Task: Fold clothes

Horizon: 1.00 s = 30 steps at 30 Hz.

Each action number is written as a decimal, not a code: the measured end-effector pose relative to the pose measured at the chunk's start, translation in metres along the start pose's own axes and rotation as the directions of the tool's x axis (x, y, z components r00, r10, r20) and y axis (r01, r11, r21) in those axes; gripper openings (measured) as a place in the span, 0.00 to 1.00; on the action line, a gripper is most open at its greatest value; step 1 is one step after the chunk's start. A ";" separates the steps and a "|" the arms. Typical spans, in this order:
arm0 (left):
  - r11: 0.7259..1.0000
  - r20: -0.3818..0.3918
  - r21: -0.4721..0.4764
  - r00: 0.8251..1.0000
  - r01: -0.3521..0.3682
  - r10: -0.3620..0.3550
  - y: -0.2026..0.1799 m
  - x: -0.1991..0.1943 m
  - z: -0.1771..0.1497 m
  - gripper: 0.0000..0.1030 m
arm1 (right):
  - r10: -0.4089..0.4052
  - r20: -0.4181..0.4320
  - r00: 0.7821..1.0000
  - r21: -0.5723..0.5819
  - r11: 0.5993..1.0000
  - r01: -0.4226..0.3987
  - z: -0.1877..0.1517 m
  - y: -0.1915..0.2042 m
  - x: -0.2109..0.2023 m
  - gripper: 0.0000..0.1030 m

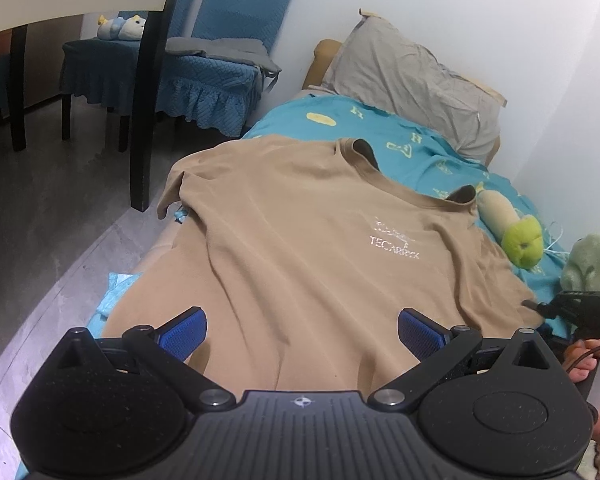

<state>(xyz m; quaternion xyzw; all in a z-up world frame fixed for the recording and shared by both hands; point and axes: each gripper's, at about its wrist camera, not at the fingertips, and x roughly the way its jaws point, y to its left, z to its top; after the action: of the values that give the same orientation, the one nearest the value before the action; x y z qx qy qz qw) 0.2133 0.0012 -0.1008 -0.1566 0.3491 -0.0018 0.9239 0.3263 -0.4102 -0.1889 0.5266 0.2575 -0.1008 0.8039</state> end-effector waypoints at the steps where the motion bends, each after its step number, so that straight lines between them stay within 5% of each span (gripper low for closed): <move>1: 1.000 -0.002 0.000 1.000 -0.002 0.002 0.000 0.002 0.000 1.00 | -0.011 0.040 0.999 -0.024 1.000 0.012 0.001 0.004 -0.004 0.13; 7: 1.000 -0.003 -0.027 1.000 0.002 -0.002 0.005 0.001 0.002 1.00 | -0.033 0.317 0.948 -0.096 0.993 0.066 0.016 0.023 -0.051 0.10; 18: 0.999 -0.010 -0.048 1.000 -0.007 0.006 0.012 -0.001 0.002 1.00 | 0.051 0.160 0.986 0.095 0.993 -0.066 0.023 -0.034 -0.027 0.18; 20: 0.998 -0.017 -0.057 1.000 -0.007 0.006 0.012 0.001 0.003 1.00 | 0.066 0.136 0.989 0.102 0.992 -0.080 0.024 -0.040 -0.023 0.53; 22: 0.998 -0.023 -0.061 1.000 -0.007 0.006 0.012 0.004 0.002 1.00 | 0.121 0.104 0.987 0.107 0.985 -0.132 0.027 -0.045 -0.017 0.66; 30: 0.998 -0.061 -0.059 0.998 0.009 -0.013 0.011 0.019 0.001 1.00 | 0.314 0.050 0.948 0.117 0.941 -0.318 0.048 -0.053 0.024 0.65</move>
<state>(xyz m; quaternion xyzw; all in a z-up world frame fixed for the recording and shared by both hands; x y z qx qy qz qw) 0.2267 0.0099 -0.1158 -0.1856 0.3763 -0.0015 0.9077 0.3381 -0.4734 -0.2285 0.6083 0.1504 0.0057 0.7793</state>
